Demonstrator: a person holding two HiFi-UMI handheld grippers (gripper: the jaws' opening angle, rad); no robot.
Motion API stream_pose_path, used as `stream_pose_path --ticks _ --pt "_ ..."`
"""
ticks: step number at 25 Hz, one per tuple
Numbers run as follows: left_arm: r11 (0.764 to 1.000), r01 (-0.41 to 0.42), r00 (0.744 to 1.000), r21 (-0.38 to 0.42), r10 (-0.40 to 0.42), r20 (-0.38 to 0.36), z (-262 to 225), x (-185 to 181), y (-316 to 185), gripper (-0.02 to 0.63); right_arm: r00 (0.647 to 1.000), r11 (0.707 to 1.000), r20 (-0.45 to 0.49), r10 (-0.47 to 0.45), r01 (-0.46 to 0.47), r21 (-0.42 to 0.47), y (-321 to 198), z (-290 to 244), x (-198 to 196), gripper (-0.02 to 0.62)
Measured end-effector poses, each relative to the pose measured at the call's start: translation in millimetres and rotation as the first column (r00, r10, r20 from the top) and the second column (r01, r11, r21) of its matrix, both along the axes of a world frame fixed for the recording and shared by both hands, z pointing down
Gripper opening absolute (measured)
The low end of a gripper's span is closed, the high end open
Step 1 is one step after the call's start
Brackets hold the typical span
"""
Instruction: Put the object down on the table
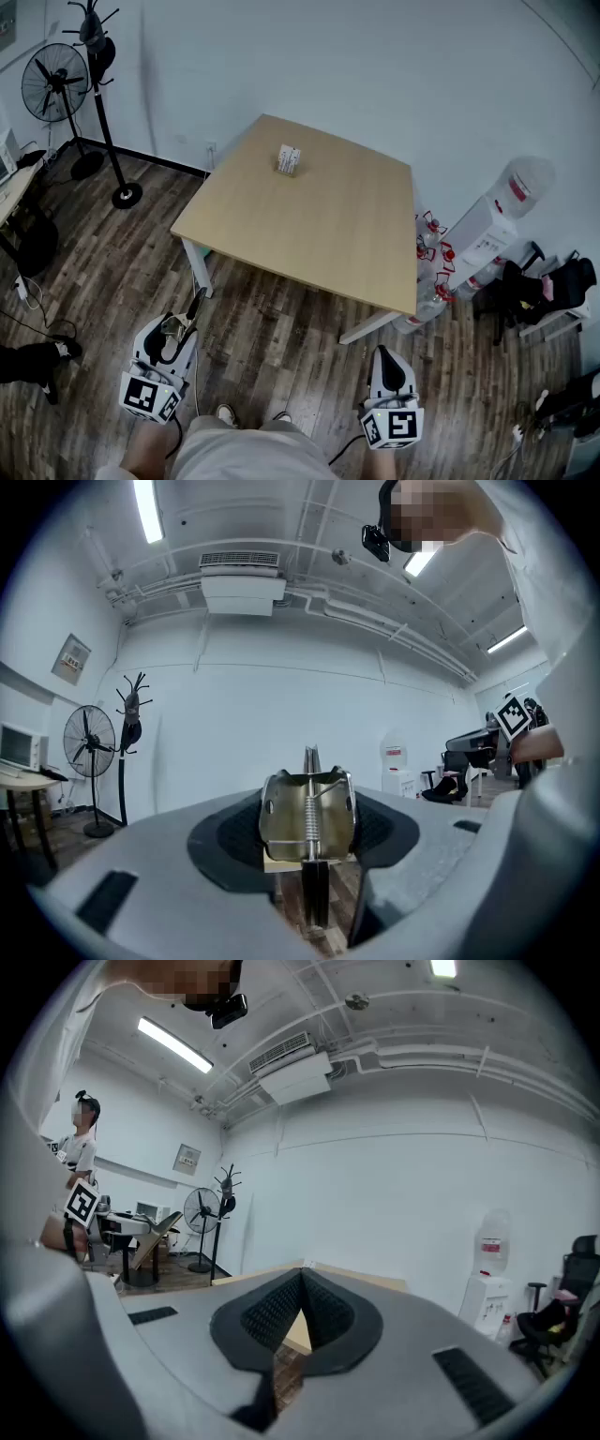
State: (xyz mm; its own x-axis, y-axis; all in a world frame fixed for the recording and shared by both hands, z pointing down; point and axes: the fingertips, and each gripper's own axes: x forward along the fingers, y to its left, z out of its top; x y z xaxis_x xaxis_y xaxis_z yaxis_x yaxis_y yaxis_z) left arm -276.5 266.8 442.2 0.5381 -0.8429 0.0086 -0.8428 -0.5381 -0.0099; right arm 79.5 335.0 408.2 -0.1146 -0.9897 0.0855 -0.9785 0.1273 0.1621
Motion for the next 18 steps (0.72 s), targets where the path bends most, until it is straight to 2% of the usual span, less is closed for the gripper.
stream_pose_path --ticks 9,18 --pt "0.998 -0.066 0.998 -0.001 0.066 -0.015 5.6 -0.9 -10.7 0.229 0.998 0.997 0.008 -0.065 0.065 -0.035 -13.9 12.4 -28.5 -0.003" --pt "0.984 -0.180 0.984 0.002 0.180 0.008 21.0 -13.8 -38.5 0.229 0.999 0.996 -0.026 0.043 -0.045 -0.080 -3.4 26.8 -47.0 -0.003"
